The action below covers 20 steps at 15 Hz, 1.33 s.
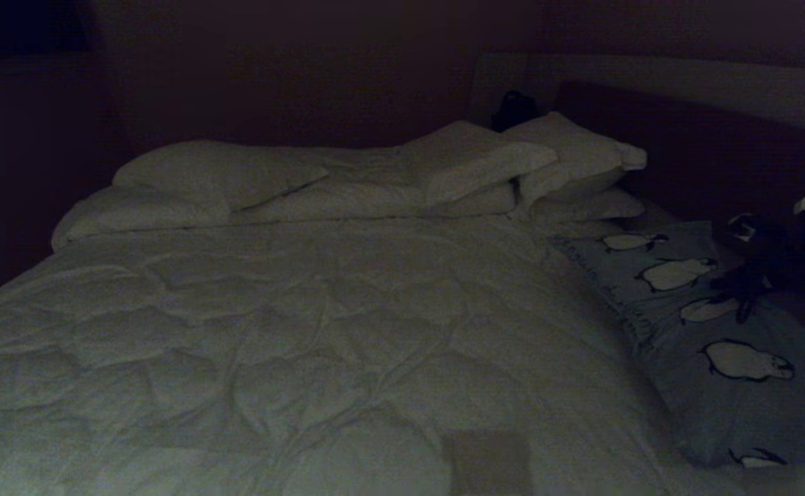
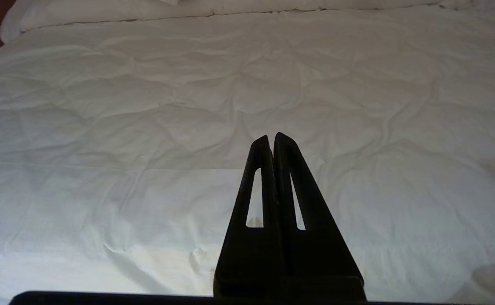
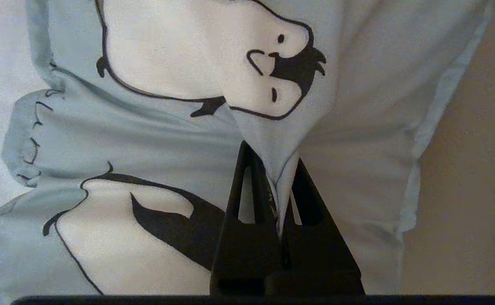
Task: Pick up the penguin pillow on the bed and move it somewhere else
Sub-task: Place the pillow at the bedside
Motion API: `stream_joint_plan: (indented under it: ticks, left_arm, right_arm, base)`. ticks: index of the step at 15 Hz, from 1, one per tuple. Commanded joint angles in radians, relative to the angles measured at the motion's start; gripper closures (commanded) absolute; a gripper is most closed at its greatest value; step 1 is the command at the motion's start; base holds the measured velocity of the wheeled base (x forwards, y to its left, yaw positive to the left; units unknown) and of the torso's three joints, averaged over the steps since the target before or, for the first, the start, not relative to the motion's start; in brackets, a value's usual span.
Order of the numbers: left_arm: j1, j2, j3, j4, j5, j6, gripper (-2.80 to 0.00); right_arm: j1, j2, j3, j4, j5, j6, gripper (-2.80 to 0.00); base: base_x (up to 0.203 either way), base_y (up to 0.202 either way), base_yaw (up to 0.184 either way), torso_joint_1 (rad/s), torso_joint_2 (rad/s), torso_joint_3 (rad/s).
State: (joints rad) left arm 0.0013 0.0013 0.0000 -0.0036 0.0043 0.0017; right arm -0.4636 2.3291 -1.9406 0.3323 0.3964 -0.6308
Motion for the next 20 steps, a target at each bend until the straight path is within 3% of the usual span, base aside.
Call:
stream_joint_plan:
  ticks: [1,17,18,20]
  left_arm:
    - [0.000,0.000,0.000,-0.001,0.000,0.000,0.00]
    - [0.000,0.000,0.000,-0.001,0.000,0.000,0.00]
    - [0.000,0.000,0.000,-0.001,0.000,0.000,0.00]
    - [0.000,0.000,0.000,0.000,0.000,0.000,0.00]
  right_arm:
    - [-0.001,0.016,-0.001,-0.041,-0.002,0.017,0.00]
    - [-0.001,0.060,0.000,-0.046,-0.004,0.014,0.00]
    - [-0.001,0.059,0.000,-0.045,-0.004,0.016,-2.80]
    - [-0.001,0.047,0.000,-0.035,-0.001,0.017,-2.80]
  base:
    - [0.000,0.000,0.000,0.000,0.00,0.000]
    - [0.000,0.000,0.000,0.000,0.00,0.000]
    - [0.000,0.000,0.000,0.000,0.00,0.000]
    - [0.000,0.000,0.000,0.000,0.00,0.000]
